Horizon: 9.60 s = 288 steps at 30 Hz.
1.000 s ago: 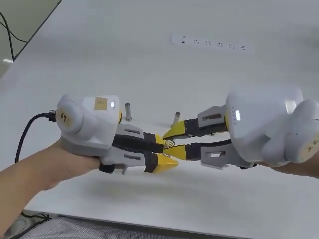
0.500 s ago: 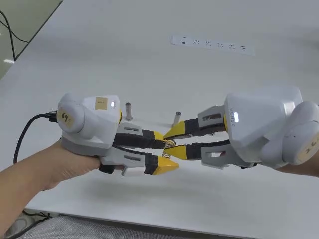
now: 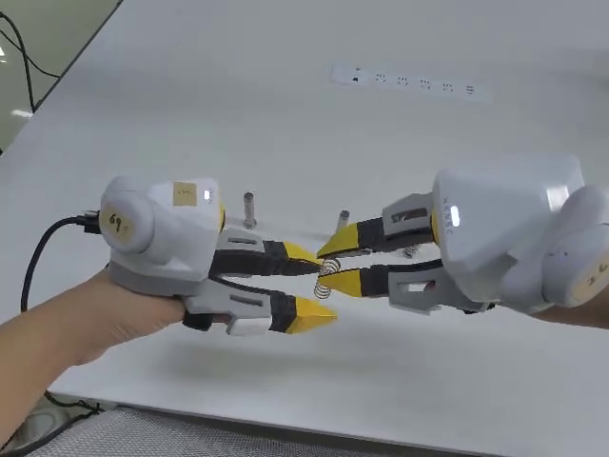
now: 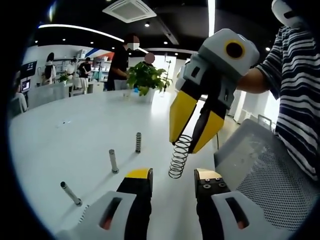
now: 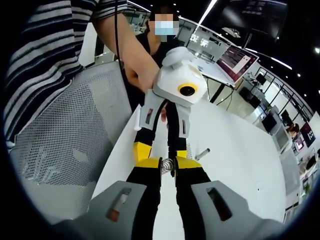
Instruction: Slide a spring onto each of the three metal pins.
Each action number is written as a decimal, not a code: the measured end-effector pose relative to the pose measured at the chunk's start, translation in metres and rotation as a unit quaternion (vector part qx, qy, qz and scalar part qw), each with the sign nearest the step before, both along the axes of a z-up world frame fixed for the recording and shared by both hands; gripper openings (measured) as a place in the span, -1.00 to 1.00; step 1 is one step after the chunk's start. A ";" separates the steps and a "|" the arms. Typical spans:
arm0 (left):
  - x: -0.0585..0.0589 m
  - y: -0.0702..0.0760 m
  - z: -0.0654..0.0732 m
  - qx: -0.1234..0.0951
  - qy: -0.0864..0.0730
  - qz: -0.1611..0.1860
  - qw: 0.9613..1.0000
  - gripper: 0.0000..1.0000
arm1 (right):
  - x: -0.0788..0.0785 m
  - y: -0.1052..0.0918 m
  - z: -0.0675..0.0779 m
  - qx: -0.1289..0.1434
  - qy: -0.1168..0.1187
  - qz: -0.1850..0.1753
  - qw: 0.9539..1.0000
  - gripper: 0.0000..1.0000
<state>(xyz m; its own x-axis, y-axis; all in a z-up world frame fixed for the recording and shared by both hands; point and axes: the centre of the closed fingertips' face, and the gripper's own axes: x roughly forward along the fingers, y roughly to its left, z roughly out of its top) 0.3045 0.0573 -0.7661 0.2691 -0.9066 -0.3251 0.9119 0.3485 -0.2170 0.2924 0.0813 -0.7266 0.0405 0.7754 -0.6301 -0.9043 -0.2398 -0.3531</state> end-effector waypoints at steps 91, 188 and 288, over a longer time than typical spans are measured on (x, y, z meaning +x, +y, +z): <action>0.026 0.131 -0.009 0.021 -0.019 0.209 0.978 0.95 | 0.124 -0.021 -0.014 -0.011 -0.027 -0.145 0.989 -0.78; 0.024 0.124 -0.006 0.012 -0.009 0.202 0.979 0.87 | 0.123 -0.020 -0.085 -0.036 0.063 -0.203 0.977 -0.72; 0.029 0.135 -0.004 0.010 -0.009 0.208 0.978 0.88 | 0.077 0.093 -0.092 -0.132 0.096 -0.028 0.986 -0.55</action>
<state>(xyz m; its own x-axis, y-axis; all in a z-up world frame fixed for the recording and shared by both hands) 0.3330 0.1918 -0.7701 0.6193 -0.7109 -0.3333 0.6939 0.6942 -0.1915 0.3692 0.1741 -0.8186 -0.0604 0.5839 -0.8095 -0.9630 -0.2474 -0.1067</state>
